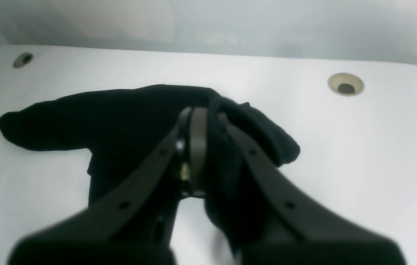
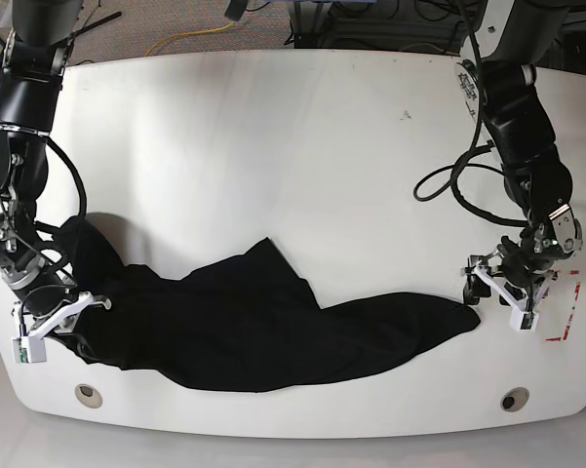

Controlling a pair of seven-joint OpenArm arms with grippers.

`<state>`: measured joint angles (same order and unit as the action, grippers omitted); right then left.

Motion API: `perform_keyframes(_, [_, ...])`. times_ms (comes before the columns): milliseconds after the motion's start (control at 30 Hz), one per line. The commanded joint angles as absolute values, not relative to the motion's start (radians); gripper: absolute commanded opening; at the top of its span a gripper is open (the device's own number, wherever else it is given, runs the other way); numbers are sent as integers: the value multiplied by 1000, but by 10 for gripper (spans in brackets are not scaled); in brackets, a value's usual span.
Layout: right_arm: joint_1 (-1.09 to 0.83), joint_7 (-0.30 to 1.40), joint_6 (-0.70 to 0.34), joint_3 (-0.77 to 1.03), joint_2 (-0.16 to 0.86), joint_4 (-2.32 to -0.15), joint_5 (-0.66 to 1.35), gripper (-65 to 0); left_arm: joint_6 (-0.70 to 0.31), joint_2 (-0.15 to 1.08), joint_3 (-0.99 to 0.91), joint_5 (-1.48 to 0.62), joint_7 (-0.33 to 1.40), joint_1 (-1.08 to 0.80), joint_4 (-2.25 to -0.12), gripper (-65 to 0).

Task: Fold the T-shirt properly
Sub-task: 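Release the left gripper and lift it away from the shirt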

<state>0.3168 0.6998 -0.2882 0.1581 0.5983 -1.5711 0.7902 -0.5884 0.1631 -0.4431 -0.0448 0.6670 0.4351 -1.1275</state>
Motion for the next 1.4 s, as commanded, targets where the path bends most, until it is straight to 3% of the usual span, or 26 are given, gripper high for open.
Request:
perform_keyframes(0, [340,668,-289,171,619,-1590,805,-650,-484,179,-499,-67,584,470,-1070,-235])
perform_keyframes(167, [335,668,-289,171,619,-1590,805,-650,-476,157,-549,-67,559,489,-1020,-239])
perform_keyframes(433, [334,668,-289,171,619,-1590,805,-650,-478,85,-549,-67,565,380,-1264,-240])
perform_keyframes(700, [320,673,-289,171,601,-1636,805,-650,-478,81,-549,-67,567,371,-1302,-240])
perform_keyframes(1033, [56,673,-289,251,591,-1883,805,-650,-478,87,-549,-65,567,371,-1305,-240])
perform_keyframes(1233, [-140,673,-291,311,536,-2018,808,-650,-478,87,-549,-64,567,371,-1303,-242])
perform_keyframes(1367, [-245,673,-306,386,532,-2022,912,-650,-478,87,-549,-64,567,371,-1316,-242])
